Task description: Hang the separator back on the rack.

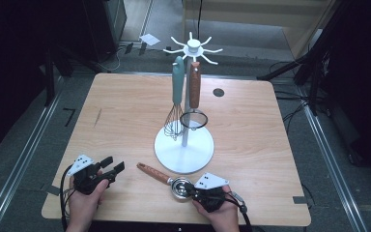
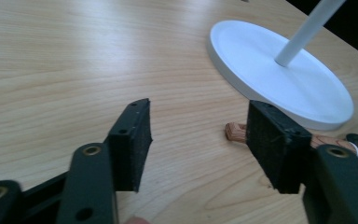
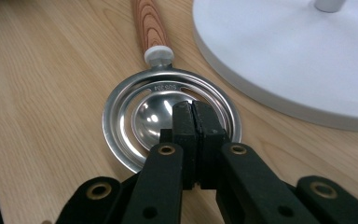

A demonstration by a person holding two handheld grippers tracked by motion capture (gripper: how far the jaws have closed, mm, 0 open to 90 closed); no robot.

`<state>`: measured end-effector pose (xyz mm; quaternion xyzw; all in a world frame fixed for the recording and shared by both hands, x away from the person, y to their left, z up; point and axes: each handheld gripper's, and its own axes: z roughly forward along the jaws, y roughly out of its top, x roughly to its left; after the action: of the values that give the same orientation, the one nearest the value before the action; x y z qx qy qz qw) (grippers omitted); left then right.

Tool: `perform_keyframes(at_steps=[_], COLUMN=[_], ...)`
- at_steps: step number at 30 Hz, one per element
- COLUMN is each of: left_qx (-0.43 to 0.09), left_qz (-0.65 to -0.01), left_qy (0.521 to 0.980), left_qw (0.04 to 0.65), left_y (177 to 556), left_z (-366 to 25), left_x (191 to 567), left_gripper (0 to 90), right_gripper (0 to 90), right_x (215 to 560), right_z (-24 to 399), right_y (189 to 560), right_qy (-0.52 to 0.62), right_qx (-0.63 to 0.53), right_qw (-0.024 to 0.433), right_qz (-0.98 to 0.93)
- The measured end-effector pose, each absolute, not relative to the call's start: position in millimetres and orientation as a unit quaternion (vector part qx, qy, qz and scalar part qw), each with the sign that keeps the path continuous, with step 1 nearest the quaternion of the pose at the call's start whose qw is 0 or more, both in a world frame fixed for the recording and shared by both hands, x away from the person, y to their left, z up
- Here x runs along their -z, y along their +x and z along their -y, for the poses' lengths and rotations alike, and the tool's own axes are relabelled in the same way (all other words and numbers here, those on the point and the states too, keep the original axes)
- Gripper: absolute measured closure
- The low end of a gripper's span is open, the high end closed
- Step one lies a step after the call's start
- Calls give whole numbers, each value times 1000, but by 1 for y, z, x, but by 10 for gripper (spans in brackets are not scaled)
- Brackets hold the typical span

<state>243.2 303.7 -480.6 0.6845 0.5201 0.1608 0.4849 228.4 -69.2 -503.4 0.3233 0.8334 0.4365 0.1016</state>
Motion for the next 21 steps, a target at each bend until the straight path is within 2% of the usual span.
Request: perform_keyframes(at_steps=[5,8,15,21], left_qx=[-129,-129,-103,-94], left_qz=[-510,-507,-499,-484], left_qy=[705,717,746,764], left_qw=[475,461,430,416], left_y=[246,249,258,260], left_z=[-292,-280,-248,-226], left_x=[483,484,491,494], left_gripper=[650,713,802,817], right_gripper=[891,891,895,896], right_x=[503,503,503,501], right_z=[82,90,110,120], right_y=[226,226,224,219], right_qy=[332,341,366,373], right_qx=[-428,-425,-423,-422], right_qw=[115,122,132,132], right_qz=[-833,-829,-818,-816])
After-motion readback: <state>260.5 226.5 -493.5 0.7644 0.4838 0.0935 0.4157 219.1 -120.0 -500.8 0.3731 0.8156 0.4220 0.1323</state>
